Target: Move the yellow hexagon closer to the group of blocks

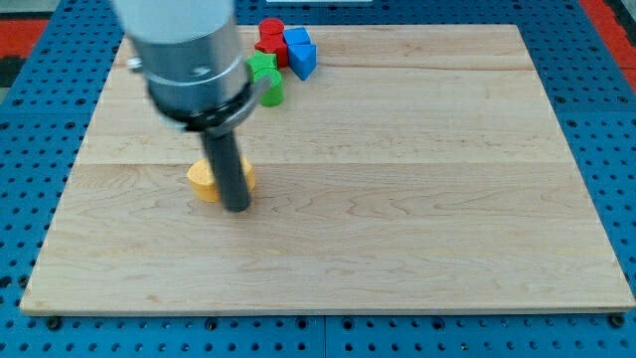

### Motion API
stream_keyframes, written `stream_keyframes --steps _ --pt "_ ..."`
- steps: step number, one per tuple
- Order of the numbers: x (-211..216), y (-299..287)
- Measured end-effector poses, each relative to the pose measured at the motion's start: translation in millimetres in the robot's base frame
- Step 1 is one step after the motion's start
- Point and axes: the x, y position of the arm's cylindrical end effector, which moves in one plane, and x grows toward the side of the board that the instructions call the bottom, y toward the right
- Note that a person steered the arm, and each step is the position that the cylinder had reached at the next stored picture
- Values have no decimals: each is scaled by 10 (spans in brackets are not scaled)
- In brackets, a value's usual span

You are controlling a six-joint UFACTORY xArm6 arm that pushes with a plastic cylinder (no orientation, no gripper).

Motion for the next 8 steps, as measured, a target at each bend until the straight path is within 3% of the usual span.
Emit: stream_keyframes --steps 1,2,3,4,6,7,8 --pt "-479 407" --pt "-775 426" --pt "-7 814" --pt "10 148" --pt "-569 -499" --pt "-1112 -361" --pt "-848 -300"
